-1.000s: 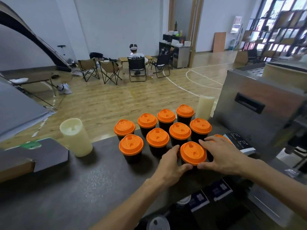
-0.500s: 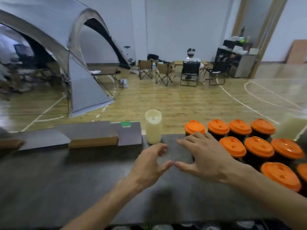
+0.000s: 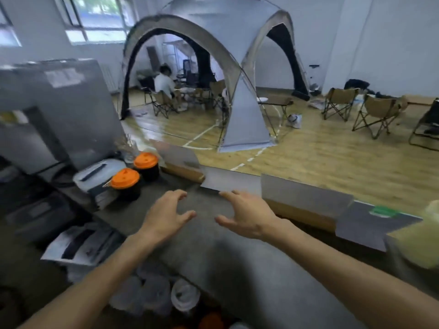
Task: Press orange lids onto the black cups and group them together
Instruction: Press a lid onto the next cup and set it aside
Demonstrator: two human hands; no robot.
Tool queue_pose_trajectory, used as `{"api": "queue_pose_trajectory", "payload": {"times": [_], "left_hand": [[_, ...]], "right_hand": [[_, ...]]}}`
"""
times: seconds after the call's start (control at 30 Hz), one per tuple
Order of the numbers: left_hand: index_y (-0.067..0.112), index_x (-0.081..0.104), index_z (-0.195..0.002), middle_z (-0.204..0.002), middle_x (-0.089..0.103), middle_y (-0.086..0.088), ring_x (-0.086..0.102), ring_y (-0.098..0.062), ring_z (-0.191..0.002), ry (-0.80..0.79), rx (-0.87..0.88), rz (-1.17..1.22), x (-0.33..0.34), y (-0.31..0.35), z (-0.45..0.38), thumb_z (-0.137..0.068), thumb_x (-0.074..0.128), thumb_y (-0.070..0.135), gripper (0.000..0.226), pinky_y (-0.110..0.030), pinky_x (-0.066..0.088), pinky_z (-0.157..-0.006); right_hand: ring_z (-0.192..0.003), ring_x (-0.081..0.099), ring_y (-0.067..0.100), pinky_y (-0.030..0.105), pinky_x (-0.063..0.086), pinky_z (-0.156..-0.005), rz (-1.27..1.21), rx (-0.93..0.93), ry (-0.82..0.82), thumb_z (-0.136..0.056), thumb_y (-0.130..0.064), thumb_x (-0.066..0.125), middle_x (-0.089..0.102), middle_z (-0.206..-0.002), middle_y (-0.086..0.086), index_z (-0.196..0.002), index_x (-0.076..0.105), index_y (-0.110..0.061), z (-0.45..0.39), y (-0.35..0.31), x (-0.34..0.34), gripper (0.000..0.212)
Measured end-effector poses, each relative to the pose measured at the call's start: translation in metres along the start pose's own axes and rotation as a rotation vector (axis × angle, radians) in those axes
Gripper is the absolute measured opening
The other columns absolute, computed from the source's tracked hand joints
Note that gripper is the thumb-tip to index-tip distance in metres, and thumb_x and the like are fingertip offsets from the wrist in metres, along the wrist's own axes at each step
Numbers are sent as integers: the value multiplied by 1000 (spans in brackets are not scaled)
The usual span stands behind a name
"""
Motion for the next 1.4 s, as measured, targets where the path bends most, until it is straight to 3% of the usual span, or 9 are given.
{"api": "queue_pose_trajectory", "payload": {"times": [0.2, 0.37, 0.43, 0.53, 0.67, 0.8, 1.0, 1.13, 1.4], "left_hand": [[11, 48, -143, -140, 51, -16, 48, -35, -130, 157, -181, -187, -58, -137, -48, -75, 85, 42, 84, -48, 42, -106], [0, 11, -156, -162, 19, -21, 19, -34, -150, -6, -316, -263, -62, -229, -90, -72, 83, 52, 122, -43, 25, -120], [-1, 11, -155, -162, 21, -21, 22, -34, -149, -54, -338, -240, -58, -250, -104, -70, 83, 56, 126, -43, 27, -119], [7, 24, -152, -150, 43, -17, 42, -33, -137, -67, -286, -191, -53, -260, -119, -66, 84, 59, 117, -47, 39, -110], [26, 50, -129, -127, 61, 0, 55, -24, -119, 6, -154, -63, -50, -246, -120, -73, 84, 41, 68, -47, 46, -100], [30, 52, -129, -127, 61, 4, 56, -18, -117, 46, -118, 43, -47, -207, -107, -71, 86, 39, 67, -45, 47, -100], [21, 51, -134, -123, 54, 2, 53, -14, -113, 35, 43, 187, -8, -72, -70, -67, 91, 29, 78, -27, 40, -95], [27, 47, -134, -123, 50, 8, 51, -6, -110, -65, 207, 322, 43, 45, -39, -66, 92, 34, 81, -16, 38, -94], [37, 32, -137, -135, 42, 18, 41, 2, -123, -414, 426, 512, 175, 240, 61, -72, 88, 36, 86, 5, 28, -92]], "right_hand": [[-131, 50, 30, 46, 44, -105, -76, -69, -59, -91, -57, 59, 49, -146, 10, -151, 34, -19, -132, -69, 42, 76], [-141, 40, 31, 46, 38, -111, -254, -97, -153, -93, -50, 62, 39, -156, 11, -156, 25, -14, -222, -128, 76, 82], [-142, 38, 32, 44, 36, -113, -331, -82, -210, -94, -48, 62, 35, -159, 12, -157, 21, -12, -245, -143, 93, 83], [-139, 42, 32, 43, 39, -112, -413, -54, -266, -97, -44, 58, 37, -158, 12, -158, 16, -15, -265, -155, 115, 79], [-130, 51, 32, 45, 41, -107, -475, -48, -256, -99, -35, 59, 50, -146, 12, -153, 28, -19, -269, -158, 129, 65], [-120, 58, 31, 46, 48, -100, -496, -15, -140, -96, -36, 62, 60, -135, 11, -145, 40, -19, -245, -133, 108, 56], [-128, 53, 22, 45, 44, -108, -534, 92, -19, -95, -42, 62, 57, -142, 4, -150, 36, -24, -127, -36, 56, 64], [-127, 53, 11, 41, 44, -109, -531, 235, 83, -94, -43, 63, 58, -139, -5, -145, 43, -30, -21, 50, 20, 57], [-115, 46, -19, 10, 34, -107, -503, 517, 247, -92, -36, 68, 43, -127, -37, -140, 32, -47, 212, 176, -21, 62]]}}
Point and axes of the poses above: each hand's wrist, its own z-axis away from the middle knuckle, its own x-axis out of the palm, y = z × x, the point moved 10 cm from there along -z, towards the middle knuckle
